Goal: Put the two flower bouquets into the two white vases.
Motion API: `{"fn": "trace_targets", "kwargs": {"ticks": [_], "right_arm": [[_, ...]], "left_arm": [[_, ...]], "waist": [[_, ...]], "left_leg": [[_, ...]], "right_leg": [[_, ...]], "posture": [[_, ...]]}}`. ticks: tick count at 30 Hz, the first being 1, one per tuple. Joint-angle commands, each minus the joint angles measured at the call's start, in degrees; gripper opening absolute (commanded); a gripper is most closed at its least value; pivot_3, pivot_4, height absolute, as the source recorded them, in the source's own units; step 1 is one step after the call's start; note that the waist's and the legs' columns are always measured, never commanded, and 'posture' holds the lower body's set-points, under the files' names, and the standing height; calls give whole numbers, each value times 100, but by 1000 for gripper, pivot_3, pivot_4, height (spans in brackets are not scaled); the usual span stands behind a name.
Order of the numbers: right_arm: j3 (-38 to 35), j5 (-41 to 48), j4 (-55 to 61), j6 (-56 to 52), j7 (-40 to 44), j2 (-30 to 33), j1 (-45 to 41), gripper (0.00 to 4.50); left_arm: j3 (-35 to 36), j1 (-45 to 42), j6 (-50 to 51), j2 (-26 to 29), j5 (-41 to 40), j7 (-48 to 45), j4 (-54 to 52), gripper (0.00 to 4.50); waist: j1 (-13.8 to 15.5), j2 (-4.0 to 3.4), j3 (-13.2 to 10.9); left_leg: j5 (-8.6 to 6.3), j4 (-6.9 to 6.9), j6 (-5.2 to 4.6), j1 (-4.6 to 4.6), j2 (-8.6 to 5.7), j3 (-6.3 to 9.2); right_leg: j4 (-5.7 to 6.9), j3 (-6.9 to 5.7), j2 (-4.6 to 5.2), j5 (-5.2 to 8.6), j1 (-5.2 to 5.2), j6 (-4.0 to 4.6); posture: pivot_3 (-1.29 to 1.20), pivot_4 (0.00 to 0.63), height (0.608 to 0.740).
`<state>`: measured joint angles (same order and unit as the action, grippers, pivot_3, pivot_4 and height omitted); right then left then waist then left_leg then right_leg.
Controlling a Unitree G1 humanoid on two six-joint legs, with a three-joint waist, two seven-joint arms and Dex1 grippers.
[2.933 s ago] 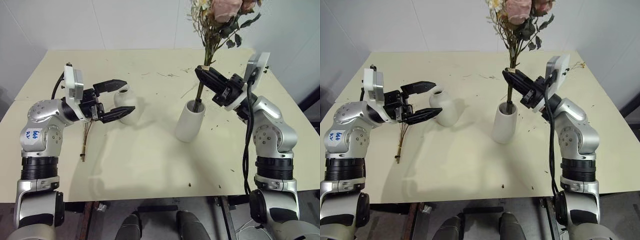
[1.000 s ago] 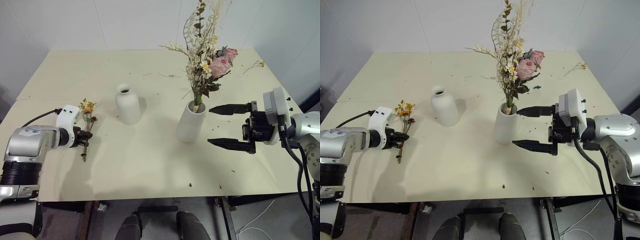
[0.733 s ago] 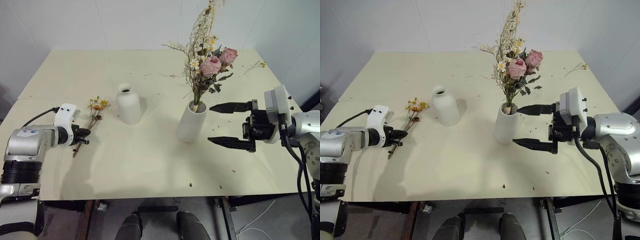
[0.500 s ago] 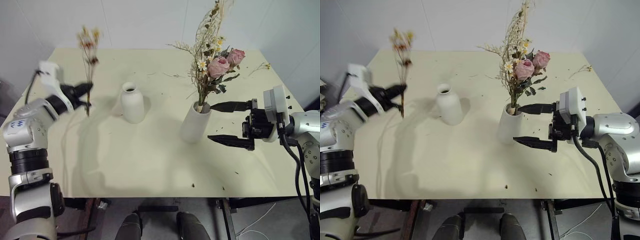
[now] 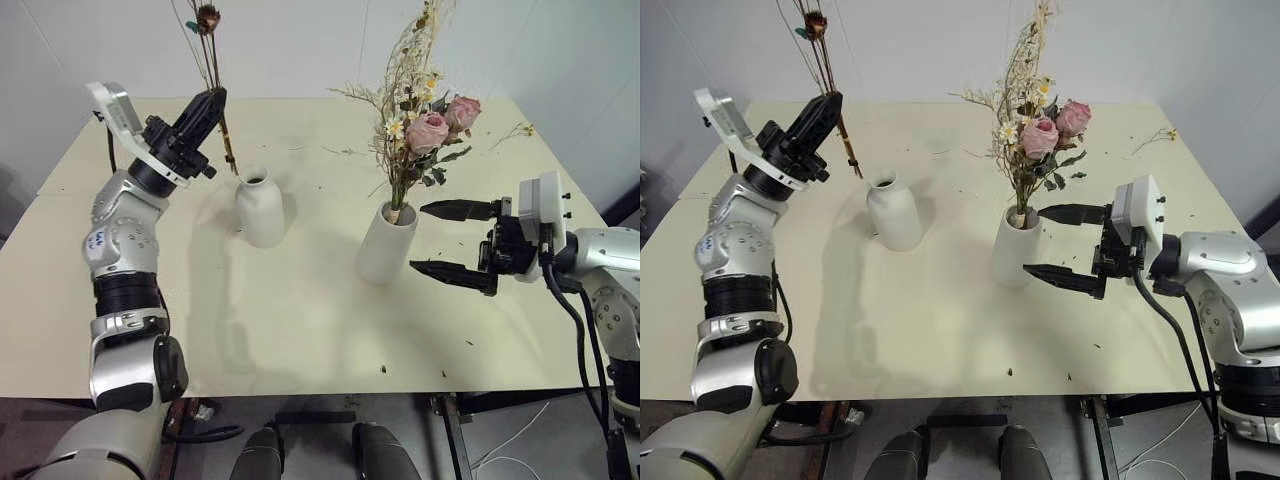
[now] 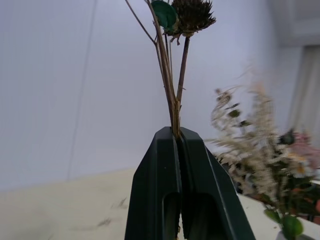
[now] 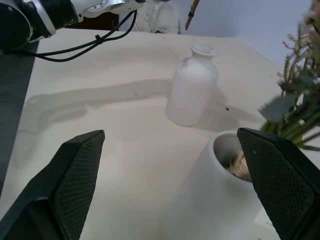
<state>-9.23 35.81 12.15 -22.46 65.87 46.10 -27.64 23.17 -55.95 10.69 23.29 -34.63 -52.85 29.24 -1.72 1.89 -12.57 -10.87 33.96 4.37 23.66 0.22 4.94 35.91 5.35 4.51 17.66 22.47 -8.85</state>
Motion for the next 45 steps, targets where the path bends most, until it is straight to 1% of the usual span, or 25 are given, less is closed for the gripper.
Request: {"fn": "trace_targets", "kwargs": {"ticks": [1,9,13,20,26,30,37,45], "right_arm": [[-199,79,297,70,-157,-25,105,4500],[-353,166,530,35,-460,-40,356,4500],[-406,214,609,-16,-595,-32,459,4500],[-392,264,637,-51,-646,-2,391,4500],[-405,251,616,-34,-655,4,389,4500],[-394,235,607,-14,-672,-15,386,4500],[-391,248,655,-19,-762,-53,413,4500],[-438,283,720,-69,-882,-15,397,4500]], "left_arm": [[-149,-258,-519,-27,86,-420,360,37],[-164,-234,-1317,-144,204,-596,1040,37],[-74,-312,-1764,-323,195,-543,1464,37],[-99,-464,-1951,-415,202,-601,1710,37],[-99,-751,-1619,-282,65,-668,1559,37],[-90,-931,-1651,-240,92,-708,1605,37],[-41,-1121,-2225,-351,254,-561,2123,37],[13,-1116,-3062,-526,531,-416,3235,37]], "waist": [[13,0,0],[13,0,0],[19,0,0],[11,1,-1],[16,2,-1],[9,2,-1],[13,2,-1],[13,2,-1]], "left_leg": [[0,0,0,0,0,0],[-2,0,-3,3,0,2],[-2,3,-3,4,-1,2],[-1,5,-3,6,-1,3],[-1,6,-3,7,-2,4],[-1,6,-3,7,-2,3],[-2,5,-4,7,-2,4],[-2,5,-4,8,-3,4]], "right_leg": [[-1,0,0,0,-1,0],[-2,0,0,0,1,-1],[-2,0,0,-1,-1,-2],[-2,-1,0,-2,-1,-4],[-2,-1,0,-3,-1,-6],[-4,-1,0,-3,0,-6],[-3,-1,0,-3,0,-6],[-4,-1,0,-3,1,-6]], "posture": [[0,150,740],[0,150,740],[0,150,740],[0,150,740],[0,150,740],[0,150,740],[0,150,740],[0,150,740]]}}
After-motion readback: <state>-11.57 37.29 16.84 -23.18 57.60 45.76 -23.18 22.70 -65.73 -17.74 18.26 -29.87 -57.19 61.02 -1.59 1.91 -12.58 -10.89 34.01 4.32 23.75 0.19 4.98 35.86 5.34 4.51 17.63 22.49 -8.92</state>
